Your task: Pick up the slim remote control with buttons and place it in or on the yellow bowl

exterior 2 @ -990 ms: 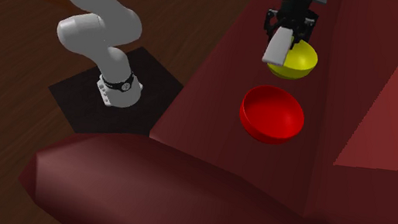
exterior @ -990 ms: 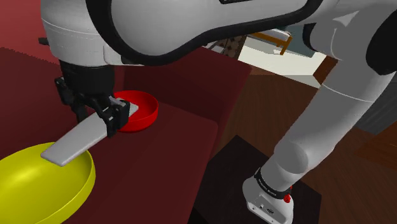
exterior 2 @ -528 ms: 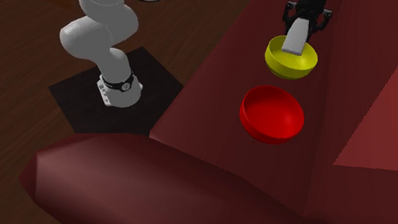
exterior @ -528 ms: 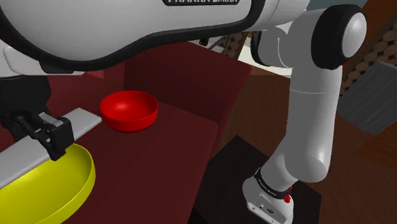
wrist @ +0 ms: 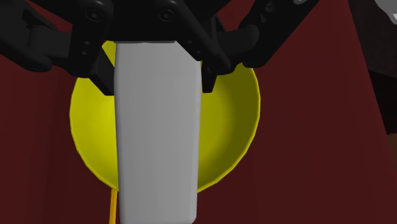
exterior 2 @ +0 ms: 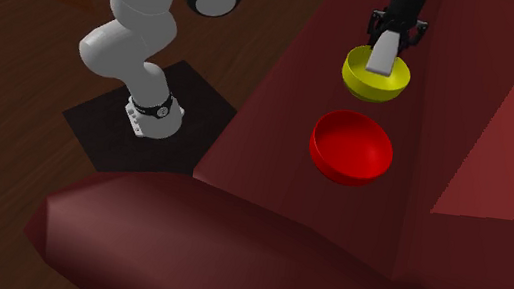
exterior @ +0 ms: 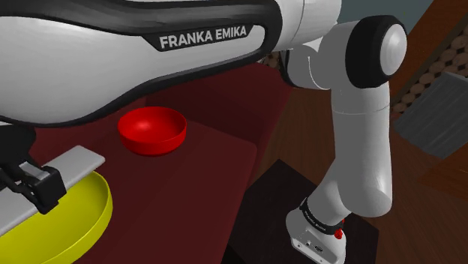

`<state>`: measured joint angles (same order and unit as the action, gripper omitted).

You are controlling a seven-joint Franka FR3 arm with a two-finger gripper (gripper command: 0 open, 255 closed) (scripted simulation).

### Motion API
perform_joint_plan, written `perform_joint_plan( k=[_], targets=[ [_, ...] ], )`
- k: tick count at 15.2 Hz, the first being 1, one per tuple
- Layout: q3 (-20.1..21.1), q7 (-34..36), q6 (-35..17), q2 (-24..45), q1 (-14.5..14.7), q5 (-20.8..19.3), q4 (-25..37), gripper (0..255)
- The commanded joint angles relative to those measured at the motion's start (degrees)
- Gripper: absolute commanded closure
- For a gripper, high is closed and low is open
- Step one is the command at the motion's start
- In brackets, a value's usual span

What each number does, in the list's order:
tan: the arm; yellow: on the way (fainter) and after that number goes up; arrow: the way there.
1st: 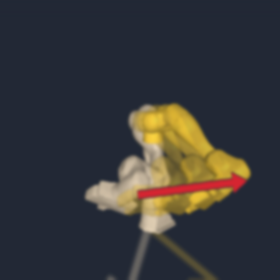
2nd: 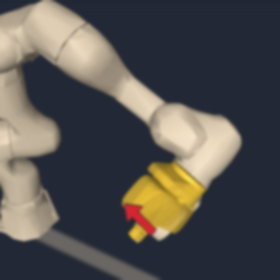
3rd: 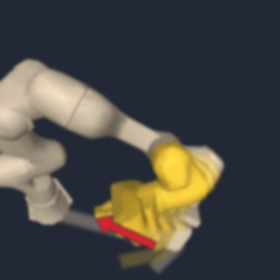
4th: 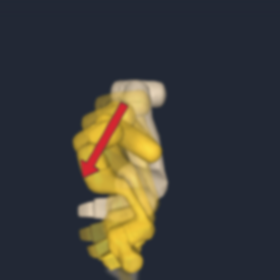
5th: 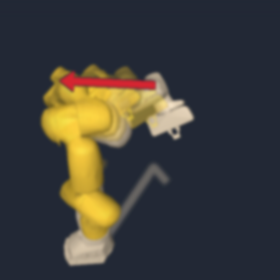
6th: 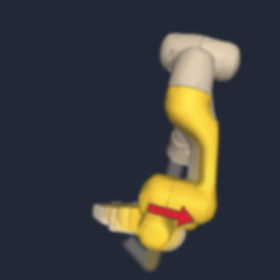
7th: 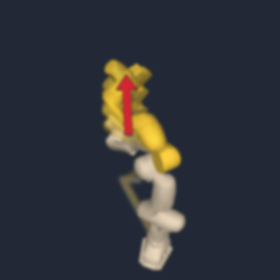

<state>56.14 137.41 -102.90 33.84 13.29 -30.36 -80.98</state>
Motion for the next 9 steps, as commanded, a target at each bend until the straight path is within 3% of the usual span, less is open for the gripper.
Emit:
perform_joint_plan(
  k=[1,9],
  targets=[
    [-0.10,0.27,-1.47,0.12,-0.45,-0.23,-1.50,255],
    [-0.79,1.22,-5.18,1.07,-0.88,-1.31,-4.81,255]
  ],
)
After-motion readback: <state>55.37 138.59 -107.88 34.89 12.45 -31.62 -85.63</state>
